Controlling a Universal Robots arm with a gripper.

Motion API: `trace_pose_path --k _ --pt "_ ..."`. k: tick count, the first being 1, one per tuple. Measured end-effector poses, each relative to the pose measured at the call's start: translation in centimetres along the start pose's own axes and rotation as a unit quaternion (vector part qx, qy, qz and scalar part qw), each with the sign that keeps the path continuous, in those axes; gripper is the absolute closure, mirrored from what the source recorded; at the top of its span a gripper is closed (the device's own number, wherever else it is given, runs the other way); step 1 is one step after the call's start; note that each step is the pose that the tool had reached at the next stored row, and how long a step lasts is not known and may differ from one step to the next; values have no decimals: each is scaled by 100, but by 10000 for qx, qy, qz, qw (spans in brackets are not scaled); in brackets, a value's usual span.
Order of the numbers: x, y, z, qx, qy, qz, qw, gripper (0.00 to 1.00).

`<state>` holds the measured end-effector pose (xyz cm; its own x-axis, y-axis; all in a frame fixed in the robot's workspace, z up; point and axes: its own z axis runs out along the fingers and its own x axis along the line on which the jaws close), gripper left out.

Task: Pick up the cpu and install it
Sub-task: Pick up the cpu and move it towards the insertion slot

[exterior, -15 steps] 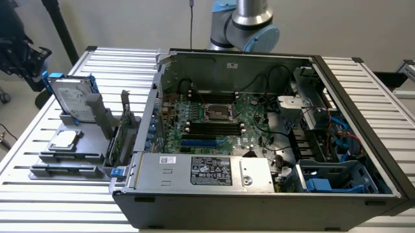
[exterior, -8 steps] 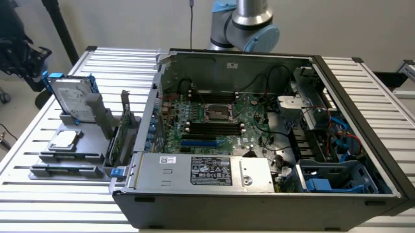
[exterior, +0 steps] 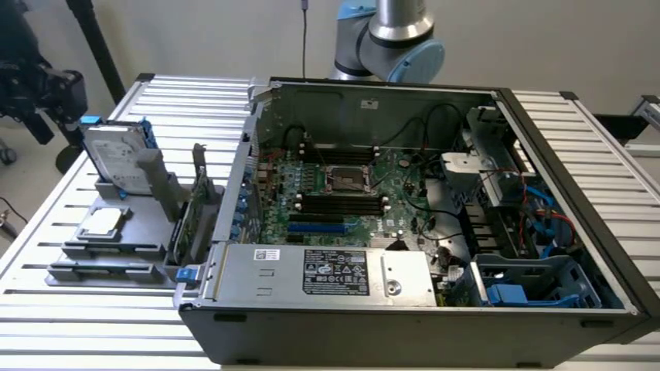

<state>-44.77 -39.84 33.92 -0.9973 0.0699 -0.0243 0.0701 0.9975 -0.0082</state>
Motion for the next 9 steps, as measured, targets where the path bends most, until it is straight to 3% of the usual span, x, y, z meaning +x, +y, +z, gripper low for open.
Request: trace_pose_path --k 1,3,4,9 --pt "0 0 1 1 1 0 10000 47" --pt "1 -8 16 0 5 0 10000 47" --pt "0 -21 33 0 10 0 10000 40" --pt "-8 -105 124 -1 10 0 10000 40"
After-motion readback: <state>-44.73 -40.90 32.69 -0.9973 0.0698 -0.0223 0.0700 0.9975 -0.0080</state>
